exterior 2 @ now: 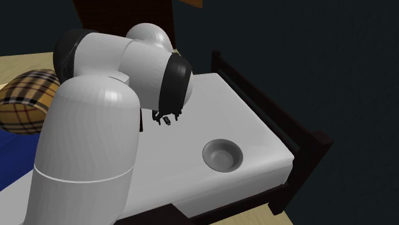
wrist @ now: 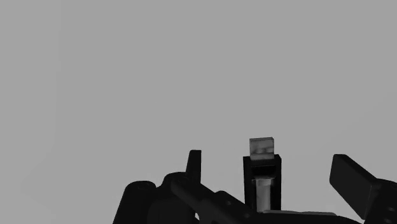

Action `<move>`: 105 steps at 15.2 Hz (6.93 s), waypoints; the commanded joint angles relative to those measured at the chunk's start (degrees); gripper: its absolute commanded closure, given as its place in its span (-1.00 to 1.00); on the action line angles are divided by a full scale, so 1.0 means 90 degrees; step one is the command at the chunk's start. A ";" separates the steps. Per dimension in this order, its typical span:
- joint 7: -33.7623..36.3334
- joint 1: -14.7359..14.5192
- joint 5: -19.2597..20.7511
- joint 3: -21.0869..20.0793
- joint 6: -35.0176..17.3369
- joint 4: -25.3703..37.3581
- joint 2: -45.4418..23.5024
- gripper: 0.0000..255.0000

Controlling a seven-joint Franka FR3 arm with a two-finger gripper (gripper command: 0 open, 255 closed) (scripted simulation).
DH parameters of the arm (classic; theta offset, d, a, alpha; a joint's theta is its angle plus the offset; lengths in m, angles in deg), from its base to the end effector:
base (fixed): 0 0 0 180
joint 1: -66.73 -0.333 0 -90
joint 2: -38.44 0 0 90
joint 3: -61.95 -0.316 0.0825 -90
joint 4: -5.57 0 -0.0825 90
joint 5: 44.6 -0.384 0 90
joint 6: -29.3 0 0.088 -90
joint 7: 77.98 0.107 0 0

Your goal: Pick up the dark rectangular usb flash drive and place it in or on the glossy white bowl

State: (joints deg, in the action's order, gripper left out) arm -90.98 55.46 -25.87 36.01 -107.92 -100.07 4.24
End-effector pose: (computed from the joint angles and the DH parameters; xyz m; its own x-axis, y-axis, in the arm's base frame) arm 0.5277 0.3729 0.2307 0.5034 0.8632 0.0386 0.8640 -0.5033 -0.0125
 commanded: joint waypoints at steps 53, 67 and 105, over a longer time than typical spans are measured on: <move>-0.3891 0.2527 -0.2407 0.0090 0.0685 -0.2744 0.3833 1.00; -0.5767 0.3331 -0.2597 0.1020 0.0492 -0.3396 0.4233 1.00; -0.5759 0.3352 -0.2543 0.1016 0.0193 -0.3508 0.4040 -1.00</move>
